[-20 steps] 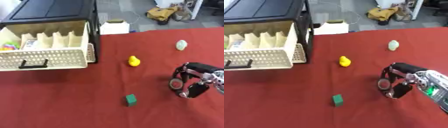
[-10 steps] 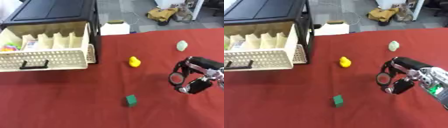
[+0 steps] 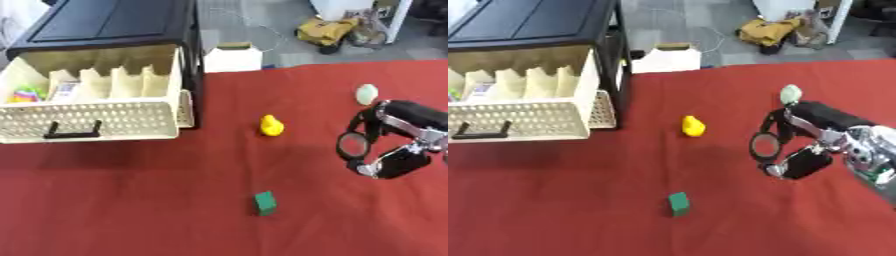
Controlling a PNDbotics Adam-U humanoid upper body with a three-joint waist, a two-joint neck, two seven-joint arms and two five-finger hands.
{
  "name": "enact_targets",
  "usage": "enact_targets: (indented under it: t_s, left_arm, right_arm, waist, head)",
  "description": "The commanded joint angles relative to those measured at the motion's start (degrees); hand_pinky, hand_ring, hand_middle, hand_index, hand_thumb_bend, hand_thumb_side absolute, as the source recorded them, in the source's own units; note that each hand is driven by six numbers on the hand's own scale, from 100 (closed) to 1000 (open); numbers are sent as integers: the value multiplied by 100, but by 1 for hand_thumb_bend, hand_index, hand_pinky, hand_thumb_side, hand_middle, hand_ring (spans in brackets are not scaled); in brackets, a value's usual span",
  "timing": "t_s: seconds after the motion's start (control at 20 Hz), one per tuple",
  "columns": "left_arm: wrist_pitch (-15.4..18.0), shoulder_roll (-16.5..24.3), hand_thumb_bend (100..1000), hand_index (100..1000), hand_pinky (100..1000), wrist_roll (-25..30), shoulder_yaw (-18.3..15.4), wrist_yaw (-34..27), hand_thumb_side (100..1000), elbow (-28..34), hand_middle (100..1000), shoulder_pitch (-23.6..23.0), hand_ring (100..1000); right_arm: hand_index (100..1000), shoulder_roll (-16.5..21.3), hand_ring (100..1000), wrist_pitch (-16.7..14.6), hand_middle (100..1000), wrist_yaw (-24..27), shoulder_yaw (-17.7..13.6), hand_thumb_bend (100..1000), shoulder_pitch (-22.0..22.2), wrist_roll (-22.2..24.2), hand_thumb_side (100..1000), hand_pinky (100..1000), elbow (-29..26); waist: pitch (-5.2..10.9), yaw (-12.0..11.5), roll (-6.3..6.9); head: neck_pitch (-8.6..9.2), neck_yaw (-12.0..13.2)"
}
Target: Pick up objects from table and place into drawer.
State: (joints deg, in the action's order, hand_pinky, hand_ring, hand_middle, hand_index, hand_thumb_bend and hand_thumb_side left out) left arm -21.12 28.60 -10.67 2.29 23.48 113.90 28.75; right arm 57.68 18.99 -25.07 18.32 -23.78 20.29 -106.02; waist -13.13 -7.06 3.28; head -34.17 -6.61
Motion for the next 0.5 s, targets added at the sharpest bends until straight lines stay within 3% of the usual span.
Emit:
enact_targets:
  t_s: [0.05,0.5]
  left_arm:
    - [9,87,286,698,100,-4,-58,-12,1000,69,100,61,100]
    - [9,109,289,697,100,23,-42,-4,1000,69,100,72,100]
  right_arm:
    - [623,249,594,39,423,56,-126,365,-162,-48,265,624,-184]
    - [622,308,593,122,420,115,-58,358,-617,-24,285,624,-282]
  waist:
    - [117,-11,-33]
    - [169,-39,-100]
  head:
    - [50,18]
    - [48,-8]
